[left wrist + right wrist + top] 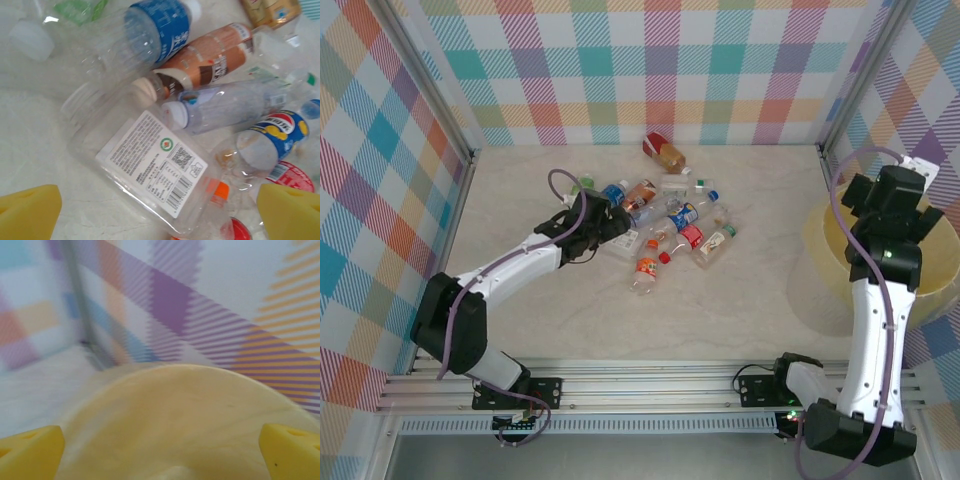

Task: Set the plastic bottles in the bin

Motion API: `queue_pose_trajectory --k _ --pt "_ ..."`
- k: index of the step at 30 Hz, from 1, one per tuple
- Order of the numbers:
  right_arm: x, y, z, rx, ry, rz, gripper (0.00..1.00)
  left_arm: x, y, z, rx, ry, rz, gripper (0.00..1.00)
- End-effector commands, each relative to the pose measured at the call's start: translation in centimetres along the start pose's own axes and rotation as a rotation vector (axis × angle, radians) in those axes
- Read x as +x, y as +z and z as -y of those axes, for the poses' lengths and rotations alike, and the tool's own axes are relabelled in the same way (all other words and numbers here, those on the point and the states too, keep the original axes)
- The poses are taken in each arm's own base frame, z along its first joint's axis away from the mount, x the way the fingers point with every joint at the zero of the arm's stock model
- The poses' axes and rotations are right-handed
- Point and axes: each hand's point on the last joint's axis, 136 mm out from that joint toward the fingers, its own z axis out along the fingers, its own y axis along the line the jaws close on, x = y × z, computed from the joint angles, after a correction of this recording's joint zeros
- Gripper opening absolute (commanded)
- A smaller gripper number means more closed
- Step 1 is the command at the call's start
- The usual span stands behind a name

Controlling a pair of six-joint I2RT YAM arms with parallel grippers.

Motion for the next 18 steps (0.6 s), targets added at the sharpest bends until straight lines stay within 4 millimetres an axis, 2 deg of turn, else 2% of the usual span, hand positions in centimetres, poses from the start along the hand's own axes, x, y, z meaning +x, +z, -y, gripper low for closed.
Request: queue_pose_trajectory --k 1,4,6,9,11,14,18 --pt "-0.1 -2.7 -7.7 -0.46 0.096 -0.043 1.0 0.0 0.2 -1.6 -0.088 -0.058 -0.012 1.0" --pt "-0.1 -5.5 -12.9 -0.791 0.131 -0.067 1.0 0.4 0.4 -2.3 -0.115 -0.077 -0.018 1.0" --pt "0.2 -7.0 -15.3 -0.941 0.153 -0.105 1.0 0.6 0.5 -2.6 -0.127 -0.084 -0.019 1.0" --pt "2.0 -8.8 -18.8 -1.08 0.116 -0.181 1.0 0.8 0.5 -3.1 -0.142 -0.083 -0.022 1.0" --pt "3.7 -9.3 -20.6 -1.101 0.067 -0.228 1.0 0.8 0.5 -3.2 -0.145 -0.084 -0.021 1.0" --pt "6.9 -8.6 -23.0 -1.093 0.058 -0.336 1.0 1.0 0.6 -3.6 -0.152 -0.087 -0.028 1.0" --pt "12.8 -4.3 -23.6 -0.853 0.199 -0.511 1.0 1.4 0.8 -4.2 -0.163 -0.106 -0.029 1.0"
